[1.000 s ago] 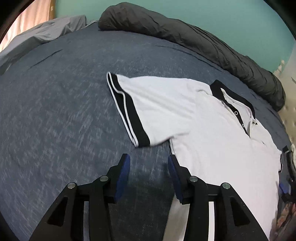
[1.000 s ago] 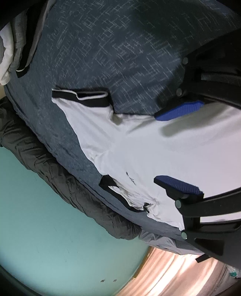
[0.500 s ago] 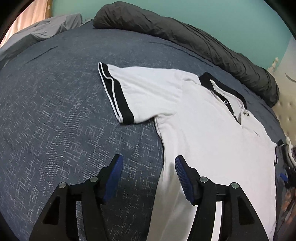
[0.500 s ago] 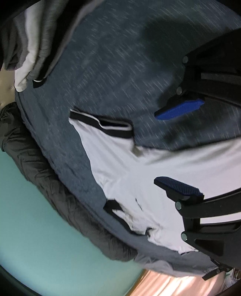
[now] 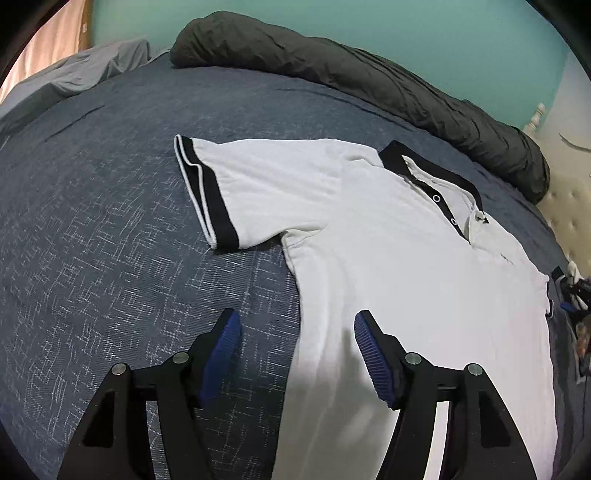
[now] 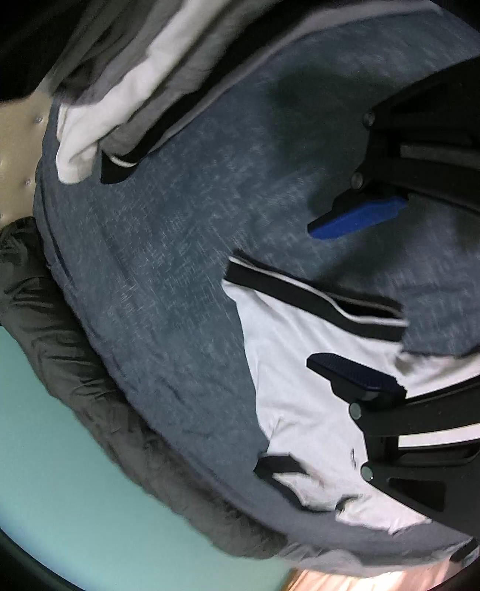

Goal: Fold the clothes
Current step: 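Move the right tool to the sleeve cuff and grasp it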

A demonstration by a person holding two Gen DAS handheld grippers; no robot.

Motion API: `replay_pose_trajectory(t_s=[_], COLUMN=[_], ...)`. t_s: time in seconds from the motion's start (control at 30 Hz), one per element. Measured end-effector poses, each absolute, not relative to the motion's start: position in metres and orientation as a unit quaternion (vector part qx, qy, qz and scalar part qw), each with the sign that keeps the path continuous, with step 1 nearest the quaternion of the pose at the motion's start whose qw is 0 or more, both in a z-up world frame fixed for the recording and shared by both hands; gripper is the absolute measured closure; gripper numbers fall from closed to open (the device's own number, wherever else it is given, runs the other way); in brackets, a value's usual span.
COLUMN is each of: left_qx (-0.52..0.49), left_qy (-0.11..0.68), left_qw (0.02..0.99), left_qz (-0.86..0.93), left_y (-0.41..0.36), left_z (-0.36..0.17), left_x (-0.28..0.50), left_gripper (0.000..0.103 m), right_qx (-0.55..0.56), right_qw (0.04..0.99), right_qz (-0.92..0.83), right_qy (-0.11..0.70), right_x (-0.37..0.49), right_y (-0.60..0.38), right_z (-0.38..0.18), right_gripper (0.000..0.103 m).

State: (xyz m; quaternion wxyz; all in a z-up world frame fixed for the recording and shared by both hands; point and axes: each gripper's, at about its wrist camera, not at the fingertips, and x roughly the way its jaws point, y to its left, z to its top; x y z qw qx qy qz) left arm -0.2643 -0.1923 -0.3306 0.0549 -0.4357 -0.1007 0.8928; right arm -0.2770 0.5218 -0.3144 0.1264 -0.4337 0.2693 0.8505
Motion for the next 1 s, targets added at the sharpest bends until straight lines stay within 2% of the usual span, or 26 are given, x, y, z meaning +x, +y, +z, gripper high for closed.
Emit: replay_pose_trajectory(t_s=[0.3,0.53,0.73,0.83,0.9,1.0], left_qx=[-0.439,-0.439,-0.442,-0.441,-0.44,-0.439], left_qy=[-0.099,-0.105,-0.109,-0.113,-0.114,-0.113], left_qw=[0.061,0.057,0.059,0.057,0.056,0.056], left_qz=[0.891,0.89,0.889,0.889,0.889,0.889], left_y=[-0.189,-0.194,-0.195,-0.197,-0.198,-0.198], left_z=[-0.334,-0.336,-0.337,-0.337,-0.337,-0.337], left_x=[-0.266,-0.268,-0.269,-0.269,-0.269,-0.269], left_gripper=[0.032,0.032,0.031,0.031,0.031,0.031], right_qx=[-0.446,-0.432,-0.423,-0.418,-0.414,-0.401], right_qw=[0.132,0.132,0.128,0.137,0.14,0.133], right_qz=[0.851,0.847,0.853,0.851,0.853,0.868], right_qy=[0.243,0.28,0.277,0.286,0.285,0.263], right_x=[-0.31,-0.321,-0.326,-0.327,-0.327,-0.325], right_y=[0.53,0.541,0.54,0.546,0.547,0.542], right_z=[-0.322,-0.337,-0.343,-0.348,-0.348,-0.342], right_gripper=[0.038,0.038,0.041,0.052,0.073,0.091])
